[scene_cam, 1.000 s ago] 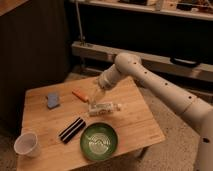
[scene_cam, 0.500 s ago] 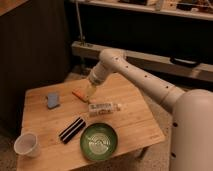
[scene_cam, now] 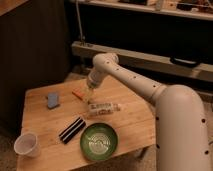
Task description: Place the pepper in the ceramic cup
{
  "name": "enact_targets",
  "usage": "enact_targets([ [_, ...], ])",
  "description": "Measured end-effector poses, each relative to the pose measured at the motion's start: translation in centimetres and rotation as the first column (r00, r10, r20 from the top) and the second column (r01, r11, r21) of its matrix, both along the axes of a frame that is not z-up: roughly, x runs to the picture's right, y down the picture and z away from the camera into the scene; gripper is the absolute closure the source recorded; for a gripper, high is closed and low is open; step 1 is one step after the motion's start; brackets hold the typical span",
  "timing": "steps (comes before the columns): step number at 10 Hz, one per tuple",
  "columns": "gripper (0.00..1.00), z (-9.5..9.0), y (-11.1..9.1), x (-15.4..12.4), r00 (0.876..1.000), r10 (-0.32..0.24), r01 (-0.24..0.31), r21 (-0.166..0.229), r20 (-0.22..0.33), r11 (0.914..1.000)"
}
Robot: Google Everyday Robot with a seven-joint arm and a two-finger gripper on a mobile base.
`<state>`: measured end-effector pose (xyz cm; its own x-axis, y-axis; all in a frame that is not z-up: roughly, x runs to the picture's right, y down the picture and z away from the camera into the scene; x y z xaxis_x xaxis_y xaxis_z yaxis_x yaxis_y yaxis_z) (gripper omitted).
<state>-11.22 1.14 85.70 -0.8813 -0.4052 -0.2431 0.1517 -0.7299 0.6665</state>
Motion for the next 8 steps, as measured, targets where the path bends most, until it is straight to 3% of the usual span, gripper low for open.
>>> enact_targets([
  [3,0.2,1.7,0.3,-0.9,1.0,0.011,-0.011,-0.02,-0.013,0.9997],
  [8,0.2,6.1,2.8,-2.9,1.0,0.03,-0.03,-0.084,-0.004,0.996],
])
